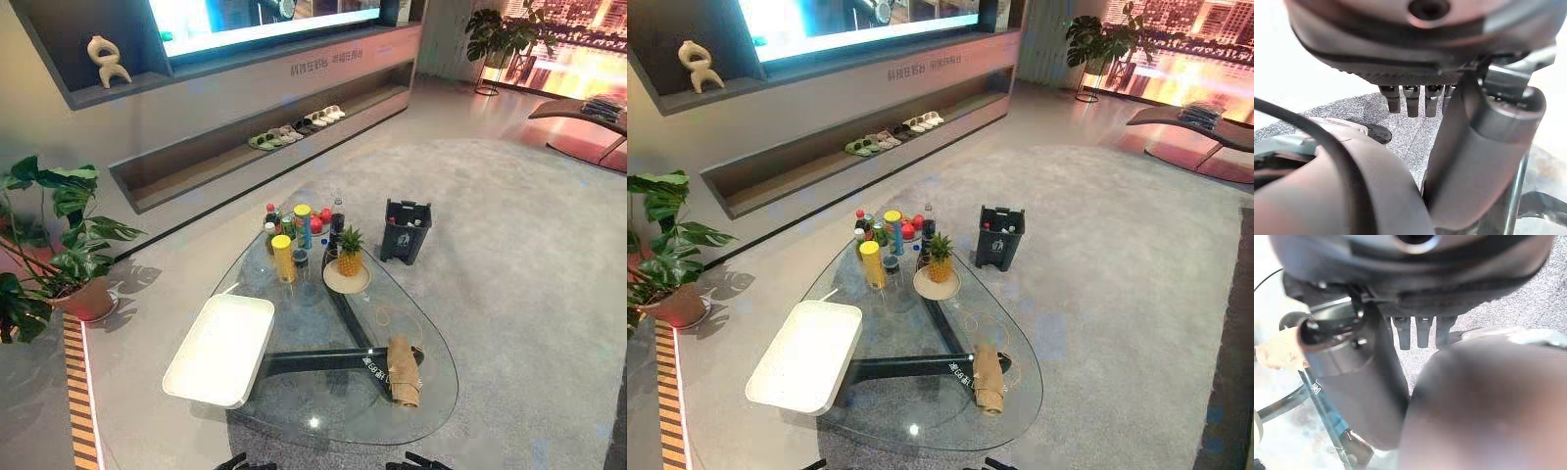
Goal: Wipe the table with a cloth and put it in the basket.
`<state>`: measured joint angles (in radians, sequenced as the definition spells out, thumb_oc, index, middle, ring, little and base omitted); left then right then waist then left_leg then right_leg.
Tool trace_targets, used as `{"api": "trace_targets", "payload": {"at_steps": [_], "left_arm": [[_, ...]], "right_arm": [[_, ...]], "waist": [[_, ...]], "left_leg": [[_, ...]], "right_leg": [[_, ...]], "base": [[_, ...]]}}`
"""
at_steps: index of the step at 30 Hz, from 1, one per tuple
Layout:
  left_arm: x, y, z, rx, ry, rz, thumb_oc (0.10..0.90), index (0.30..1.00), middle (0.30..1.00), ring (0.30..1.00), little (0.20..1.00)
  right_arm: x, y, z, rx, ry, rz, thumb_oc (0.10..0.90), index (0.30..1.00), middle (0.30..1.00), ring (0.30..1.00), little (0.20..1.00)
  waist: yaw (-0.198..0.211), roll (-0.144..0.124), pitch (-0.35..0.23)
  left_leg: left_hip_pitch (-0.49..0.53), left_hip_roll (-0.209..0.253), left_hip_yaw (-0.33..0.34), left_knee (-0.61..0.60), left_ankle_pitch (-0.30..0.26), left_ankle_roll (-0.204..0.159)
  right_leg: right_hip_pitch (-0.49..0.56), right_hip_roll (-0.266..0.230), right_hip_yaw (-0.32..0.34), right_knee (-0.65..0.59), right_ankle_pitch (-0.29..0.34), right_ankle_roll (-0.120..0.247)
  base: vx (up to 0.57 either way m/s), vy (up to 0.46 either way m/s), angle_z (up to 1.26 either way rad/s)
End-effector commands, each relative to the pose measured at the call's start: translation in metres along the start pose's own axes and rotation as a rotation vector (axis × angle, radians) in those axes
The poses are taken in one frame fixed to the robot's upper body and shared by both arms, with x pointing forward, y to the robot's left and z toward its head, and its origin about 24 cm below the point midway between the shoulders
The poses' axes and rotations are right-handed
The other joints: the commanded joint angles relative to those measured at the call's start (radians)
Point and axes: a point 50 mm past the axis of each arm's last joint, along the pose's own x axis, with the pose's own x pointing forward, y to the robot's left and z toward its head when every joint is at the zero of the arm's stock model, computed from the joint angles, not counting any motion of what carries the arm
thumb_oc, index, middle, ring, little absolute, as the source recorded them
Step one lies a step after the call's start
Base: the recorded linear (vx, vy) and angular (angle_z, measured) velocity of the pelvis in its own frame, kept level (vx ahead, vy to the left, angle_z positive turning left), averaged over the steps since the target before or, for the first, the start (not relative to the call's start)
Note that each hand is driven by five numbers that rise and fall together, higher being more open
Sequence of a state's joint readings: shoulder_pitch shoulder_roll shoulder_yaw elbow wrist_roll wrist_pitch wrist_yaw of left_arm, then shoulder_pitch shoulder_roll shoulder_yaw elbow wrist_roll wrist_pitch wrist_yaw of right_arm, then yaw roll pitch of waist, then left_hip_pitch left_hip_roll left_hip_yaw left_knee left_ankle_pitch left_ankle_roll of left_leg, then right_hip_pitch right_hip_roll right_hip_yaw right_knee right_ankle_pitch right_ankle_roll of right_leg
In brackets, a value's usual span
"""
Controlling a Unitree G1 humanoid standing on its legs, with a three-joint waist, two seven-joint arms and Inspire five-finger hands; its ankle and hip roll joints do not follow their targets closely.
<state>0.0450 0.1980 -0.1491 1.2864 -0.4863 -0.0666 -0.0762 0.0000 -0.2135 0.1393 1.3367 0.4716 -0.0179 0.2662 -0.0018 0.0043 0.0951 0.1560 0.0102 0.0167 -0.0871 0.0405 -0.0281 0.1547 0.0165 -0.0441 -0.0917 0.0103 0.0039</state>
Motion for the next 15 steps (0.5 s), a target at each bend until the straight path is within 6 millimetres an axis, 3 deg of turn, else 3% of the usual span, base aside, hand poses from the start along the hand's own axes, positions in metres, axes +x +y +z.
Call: {"api": "trace_targets", "payload": {"at_steps": [1,15], "left_arm": [[0.0058,-0.0247,0.0212,0.027,-0.043,-0.068,0.8,0.9,0.9,0.9,0.9],[0.0056,-0.0263,0.0213,0.027,-0.058,-0.086,0.8,0.9,0.9,0.9,0.9]], "right_arm": [[0.0032,0.0074,0.0086,-0.028,0.008,0.028,0.8,0.9,0.9,0.9,0.9],[0.0033,0.0077,0.009,-0.021,0.005,0.029,0.8,0.9,0.9,0.9,0.9]], "waist": [[0.005,-0.008,0.024],[0.008,-0.012,0.023]], "left_leg": [[0.02,-0.033,-0.007,0.014,-0.091,0.023],[0.016,-0.036,-0.009,0.015,-0.089,0.025]], "right_leg": [[0.011,-0.042,-0.04,0.029,-0.035,0.042],[0.01,-0.043,-0.042,0.028,-0.032,0.043]], "base": [[-0.13,0.318,-0.23],[0.0,0.0,0.0]]}}
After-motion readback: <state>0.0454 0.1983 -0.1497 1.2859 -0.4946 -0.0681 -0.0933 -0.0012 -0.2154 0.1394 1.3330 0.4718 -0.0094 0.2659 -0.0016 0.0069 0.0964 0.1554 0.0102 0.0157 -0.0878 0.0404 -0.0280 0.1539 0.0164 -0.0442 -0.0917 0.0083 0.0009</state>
